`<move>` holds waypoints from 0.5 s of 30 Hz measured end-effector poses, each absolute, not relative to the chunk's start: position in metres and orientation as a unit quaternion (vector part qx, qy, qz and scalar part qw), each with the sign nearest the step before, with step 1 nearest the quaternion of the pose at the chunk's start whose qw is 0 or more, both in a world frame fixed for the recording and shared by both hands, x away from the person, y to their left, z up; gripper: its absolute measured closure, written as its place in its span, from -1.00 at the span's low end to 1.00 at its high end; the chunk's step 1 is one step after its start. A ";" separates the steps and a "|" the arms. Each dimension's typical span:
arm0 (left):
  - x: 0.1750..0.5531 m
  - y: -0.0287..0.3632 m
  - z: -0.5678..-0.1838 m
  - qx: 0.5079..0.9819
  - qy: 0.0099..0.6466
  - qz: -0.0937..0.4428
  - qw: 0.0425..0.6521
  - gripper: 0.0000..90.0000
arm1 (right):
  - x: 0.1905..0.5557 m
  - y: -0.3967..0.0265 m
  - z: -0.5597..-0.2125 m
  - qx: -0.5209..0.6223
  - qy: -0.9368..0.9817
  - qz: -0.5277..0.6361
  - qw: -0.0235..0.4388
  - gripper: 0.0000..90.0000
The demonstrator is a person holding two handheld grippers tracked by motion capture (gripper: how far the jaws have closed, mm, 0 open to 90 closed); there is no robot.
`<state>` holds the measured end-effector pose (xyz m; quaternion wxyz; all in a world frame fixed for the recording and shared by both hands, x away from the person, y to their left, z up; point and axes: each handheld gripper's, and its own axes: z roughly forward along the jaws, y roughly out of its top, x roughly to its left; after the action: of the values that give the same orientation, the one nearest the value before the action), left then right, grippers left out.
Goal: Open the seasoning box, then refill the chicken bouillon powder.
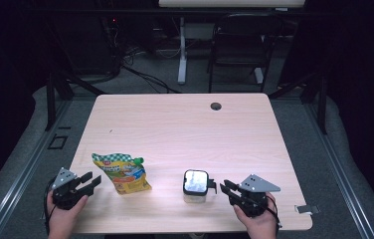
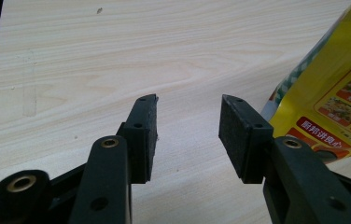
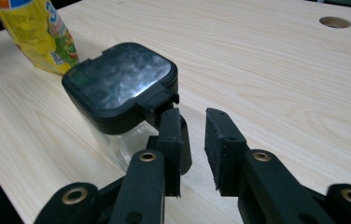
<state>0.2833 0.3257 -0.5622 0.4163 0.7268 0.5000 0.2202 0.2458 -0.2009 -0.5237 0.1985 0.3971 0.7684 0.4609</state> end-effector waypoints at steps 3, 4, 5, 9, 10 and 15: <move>0.283 0.326 -0.562 0.726 0.500 0.221 0.418 0.26 | 0.247 -0.199 -0.519 0.394 0.770 0.461 0.199 0.76; 0.283 0.326 -0.562 0.725 0.500 0.221 0.418 0.26 | 0.247 -0.198 -0.517 0.391 0.774 0.456 0.201 0.79; 0.283 0.326 -0.562 0.726 0.500 0.220 0.418 0.26 | 0.248 -0.197 -0.516 0.390 0.777 0.452 0.201 0.82; 0.282 0.326 -0.561 0.728 0.497 0.215 0.420 0.33 | 0.251 -0.193 -0.513 0.383 0.786 0.440 0.203 0.92; 0.282 0.326 -0.561 0.728 0.497 0.215 0.420 0.33 | 0.252 -0.193 -0.511 0.385 0.786 0.440 0.200 0.93; 0.282 0.327 -0.561 0.729 0.497 0.215 0.418 0.32 | 0.259 -0.190 -0.506 0.381 0.785 0.447 0.197 0.99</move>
<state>0.2825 0.3267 -0.5612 0.4177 0.7293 0.4972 0.2154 0.2586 -0.1898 -0.5061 0.1970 0.3811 0.7847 0.4474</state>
